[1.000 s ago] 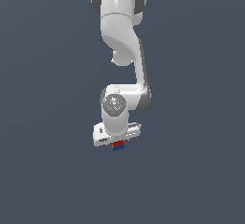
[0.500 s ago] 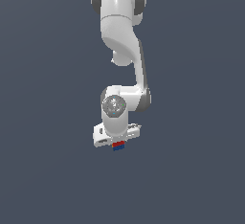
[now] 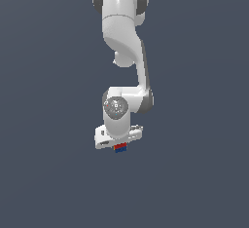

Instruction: Pick up the object and move it to a goal position.

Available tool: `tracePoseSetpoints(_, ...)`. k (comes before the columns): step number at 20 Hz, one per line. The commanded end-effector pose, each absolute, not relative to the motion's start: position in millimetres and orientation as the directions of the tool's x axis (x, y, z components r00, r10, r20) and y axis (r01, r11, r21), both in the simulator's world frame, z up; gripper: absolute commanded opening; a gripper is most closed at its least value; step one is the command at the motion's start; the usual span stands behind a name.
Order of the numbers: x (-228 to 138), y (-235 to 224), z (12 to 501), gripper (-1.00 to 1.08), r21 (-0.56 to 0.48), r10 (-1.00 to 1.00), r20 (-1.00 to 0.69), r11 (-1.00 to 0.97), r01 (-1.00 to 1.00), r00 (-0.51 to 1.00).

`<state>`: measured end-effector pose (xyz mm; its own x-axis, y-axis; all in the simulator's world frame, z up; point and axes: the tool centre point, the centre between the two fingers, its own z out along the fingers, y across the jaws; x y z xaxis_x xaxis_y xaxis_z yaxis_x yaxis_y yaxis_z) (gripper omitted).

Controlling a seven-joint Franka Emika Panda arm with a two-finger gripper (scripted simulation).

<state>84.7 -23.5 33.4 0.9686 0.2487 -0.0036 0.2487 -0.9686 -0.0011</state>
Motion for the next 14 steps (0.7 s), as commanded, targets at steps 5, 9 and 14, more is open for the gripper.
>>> tracePoseSetpoints(5,76,-25,46,-1.0,0.0,0.249,-0.001,-0.969,0.249,0.969)
tracePoseSetpoints(9,66,-26,60,-1.0,0.0,0.249,-0.001,-0.969,0.249,0.969)
tracePoseSetpoints(14,46,-28,85,-1.0,0.0,0.249,-0.001,-0.969,0.249,0.969)
